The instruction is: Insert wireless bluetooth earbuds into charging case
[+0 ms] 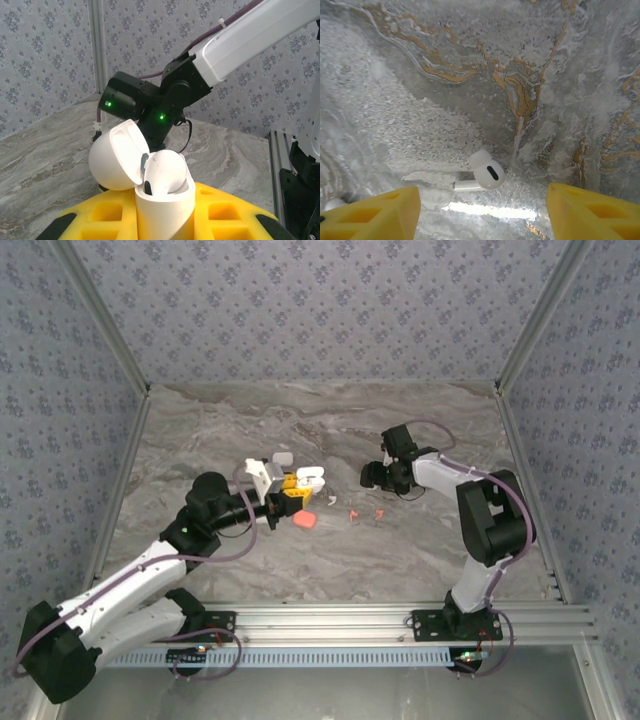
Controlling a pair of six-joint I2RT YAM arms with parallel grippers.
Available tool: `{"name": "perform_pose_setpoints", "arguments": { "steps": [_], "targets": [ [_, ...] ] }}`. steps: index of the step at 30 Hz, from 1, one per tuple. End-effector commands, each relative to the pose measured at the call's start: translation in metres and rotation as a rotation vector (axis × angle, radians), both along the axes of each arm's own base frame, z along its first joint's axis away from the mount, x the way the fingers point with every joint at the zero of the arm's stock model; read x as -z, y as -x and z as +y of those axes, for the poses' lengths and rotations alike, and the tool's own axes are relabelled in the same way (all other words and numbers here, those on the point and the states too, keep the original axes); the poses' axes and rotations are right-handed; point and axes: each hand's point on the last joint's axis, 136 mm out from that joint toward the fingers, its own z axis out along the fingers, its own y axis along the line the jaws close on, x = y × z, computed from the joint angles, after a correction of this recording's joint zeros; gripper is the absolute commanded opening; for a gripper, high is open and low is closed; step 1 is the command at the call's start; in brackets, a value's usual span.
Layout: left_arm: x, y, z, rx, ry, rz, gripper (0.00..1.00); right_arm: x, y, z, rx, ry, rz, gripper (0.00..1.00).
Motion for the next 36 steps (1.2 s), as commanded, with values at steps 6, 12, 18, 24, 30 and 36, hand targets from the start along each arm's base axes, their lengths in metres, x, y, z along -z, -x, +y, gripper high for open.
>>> {"name": "perform_pose_setpoints", "arguments": {
  "steps": [6,12,18,24,30,36],
  "targets": [
    [-0.007,0.003,0.002,-0.007,0.009,-0.040,0.00,0.002,-0.016,0.014,-0.017,0.033,-0.021,0.62],
    [-0.009,0.003,0.003,-0.008,0.011,-0.043,0.00,0.008,-0.020,0.023,-0.043,0.039,-0.016,0.59],
    [-0.008,0.003,0.003,-0.010,0.008,-0.042,0.00,0.001,-0.030,0.044,-0.114,0.035,-0.048,0.57],
    [-0.008,0.003,0.004,-0.012,0.005,-0.045,0.00,0.005,-0.030,0.054,-0.168,0.039,-0.047,0.55],
    [-0.007,0.003,0.004,-0.012,0.002,-0.044,0.00,0.002,-0.029,0.054,-0.191,0.084,-0.060,0.55],
    [-0.007,0.002,0.004,-0.015,0.002,-0.045,0.00,0.003,-0.023,0.055,-0.219,0.136,-0.049,0.56]
  ]
}}
